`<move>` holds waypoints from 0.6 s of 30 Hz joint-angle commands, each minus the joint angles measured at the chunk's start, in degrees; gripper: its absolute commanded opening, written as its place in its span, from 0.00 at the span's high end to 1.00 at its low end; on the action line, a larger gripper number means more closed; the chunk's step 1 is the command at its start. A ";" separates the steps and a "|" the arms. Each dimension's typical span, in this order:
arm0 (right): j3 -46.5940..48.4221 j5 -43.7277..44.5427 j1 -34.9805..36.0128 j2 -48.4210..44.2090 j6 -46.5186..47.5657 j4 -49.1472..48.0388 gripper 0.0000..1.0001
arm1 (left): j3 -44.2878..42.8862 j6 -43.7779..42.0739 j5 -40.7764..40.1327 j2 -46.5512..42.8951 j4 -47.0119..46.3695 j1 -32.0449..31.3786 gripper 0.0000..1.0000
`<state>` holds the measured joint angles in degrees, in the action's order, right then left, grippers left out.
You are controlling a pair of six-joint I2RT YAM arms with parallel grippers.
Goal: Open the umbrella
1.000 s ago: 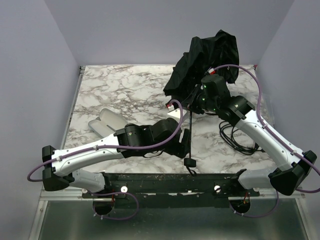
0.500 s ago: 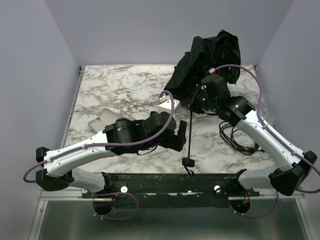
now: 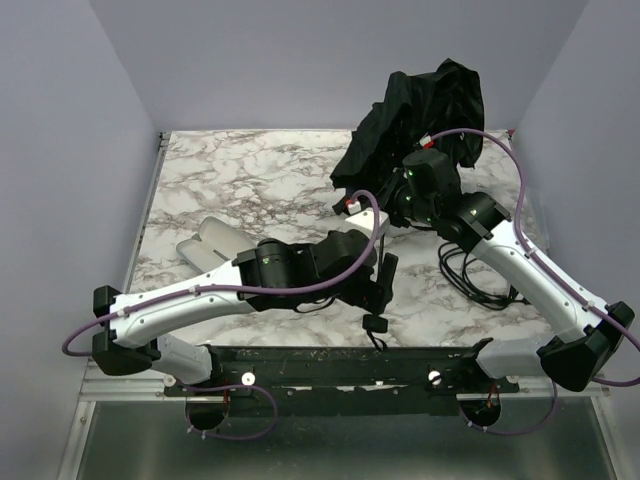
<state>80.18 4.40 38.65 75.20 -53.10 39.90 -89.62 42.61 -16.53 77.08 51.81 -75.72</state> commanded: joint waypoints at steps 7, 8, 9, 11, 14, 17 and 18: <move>-0.35 3.42 0.55 -1.59 0.19 -4.05 0.99 | -1.63 -0.86 3.97 5.58 -0.16 -2.48 0.27; -0.17 3.42 0.52 -1.51 0.32 -3.87 0.99 | -1.24 -0.82 4.31 6.14 -0.11 -2.50 0.29; -0.03 3.34 0.52 -1.46 0.45 -3.72 0.99 | -0.55 -0.70 4.67 6.49 -0.42 -2.58 0.31; 0.37 3.21 0.55 -1.46 0.50 -3.45 0.99 | 1.01 -0.56 5.57 6.76 -1.78 -2.59 0.38; 0.59 3.14 0.59 -1.97 0.46 -3.20 0.99 | 2.97 -0.02 6.59 6.52 -3.96 -2.59 0.50; 1.15 3.24 0.55 -2.18 0.61 -2.87 0.99 | 4.84 0.41 7.74 5.92 -5.48 -2.63 0.72; 1.32 3.37 0.54 -2.29 0.71 -2.77 0.99 | 5.76 0.61 8.27 5.55 -6.11 -2.60 0.80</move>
<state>79.85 5.39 38.83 75.18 -52.84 39.83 -86.85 43.07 -11.77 83.48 48.16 -77.87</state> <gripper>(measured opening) 0.111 0.343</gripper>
